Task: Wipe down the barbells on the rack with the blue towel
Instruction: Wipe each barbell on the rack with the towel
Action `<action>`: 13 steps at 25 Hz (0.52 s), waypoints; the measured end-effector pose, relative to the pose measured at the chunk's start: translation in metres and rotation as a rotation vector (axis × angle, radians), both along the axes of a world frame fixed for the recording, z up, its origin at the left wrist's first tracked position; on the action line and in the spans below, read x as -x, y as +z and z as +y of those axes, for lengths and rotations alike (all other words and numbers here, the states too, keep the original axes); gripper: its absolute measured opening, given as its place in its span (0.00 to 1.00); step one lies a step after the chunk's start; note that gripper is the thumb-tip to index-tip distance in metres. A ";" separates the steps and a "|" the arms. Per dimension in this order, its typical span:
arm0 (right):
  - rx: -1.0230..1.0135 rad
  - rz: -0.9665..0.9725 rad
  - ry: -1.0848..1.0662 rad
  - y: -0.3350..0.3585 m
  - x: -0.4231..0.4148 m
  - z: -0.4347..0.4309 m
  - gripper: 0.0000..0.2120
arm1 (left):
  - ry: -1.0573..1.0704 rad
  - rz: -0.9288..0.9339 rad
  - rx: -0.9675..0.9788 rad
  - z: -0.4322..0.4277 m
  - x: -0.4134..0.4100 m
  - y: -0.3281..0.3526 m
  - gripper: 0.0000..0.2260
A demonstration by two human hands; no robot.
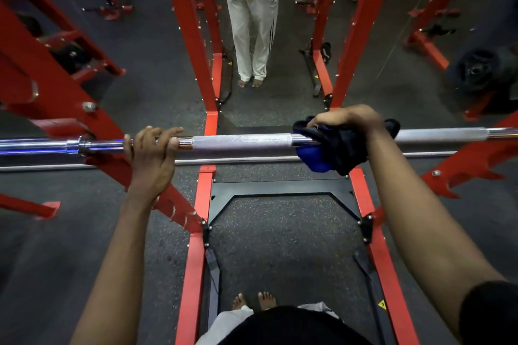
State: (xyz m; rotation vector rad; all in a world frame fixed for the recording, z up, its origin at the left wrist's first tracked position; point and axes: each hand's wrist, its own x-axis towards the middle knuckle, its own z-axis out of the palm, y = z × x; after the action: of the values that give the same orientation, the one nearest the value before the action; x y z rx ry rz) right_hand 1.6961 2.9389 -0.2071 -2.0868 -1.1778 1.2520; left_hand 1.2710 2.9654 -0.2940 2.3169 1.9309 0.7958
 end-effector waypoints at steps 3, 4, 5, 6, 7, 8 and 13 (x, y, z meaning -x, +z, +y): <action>-0.103 0.144 -0.101 -0.010 -0.008 -0.004 0.08 | 0.018 0.001 0.000 0.000 -0.002 0.001 0.23; -0.037 0.081 0.007 -0.007 -0.006 0.001 0.09 | 0.023 0.003 -0.002 0.000 -0.003 0.001 0.22; 0.039 -0.054 0.161 -0.004 -0.002 0.008 0.12 | 0.026 0.004 -0.004 -0.001 -0.003 0.001 0.22; 0.062 -0.245 0.236 -0.003 0.005 0.011 0.18 | 0.027 0.005 -0.009 0.000 -0.003 0.000 0.22; 0.033 -0.416 0.249 -0.003 0.013 0.013 0.24 | 0.027 0.003 -0.014 0.000 -0.003 0.001 0.22; -0.067 -0.543 0.221 -0.006 0.024 0.011 0.28 | 0.026 0.002 -0.016 0.000 -0.004 0.001 0.22; -0.799 -0.846 0.184 -0.058 0.109 -0.032 0.25 | 0.011 -0.006 -0.015 0.000 -0.003 0.000 0.20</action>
State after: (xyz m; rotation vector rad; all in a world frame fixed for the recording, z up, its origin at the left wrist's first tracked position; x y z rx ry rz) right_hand 1.5875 2.9071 -0.2655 -1.8678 -1.8356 -0.1797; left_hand 1.2740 2.9656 -0.2944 2.3122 1.9432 0.8194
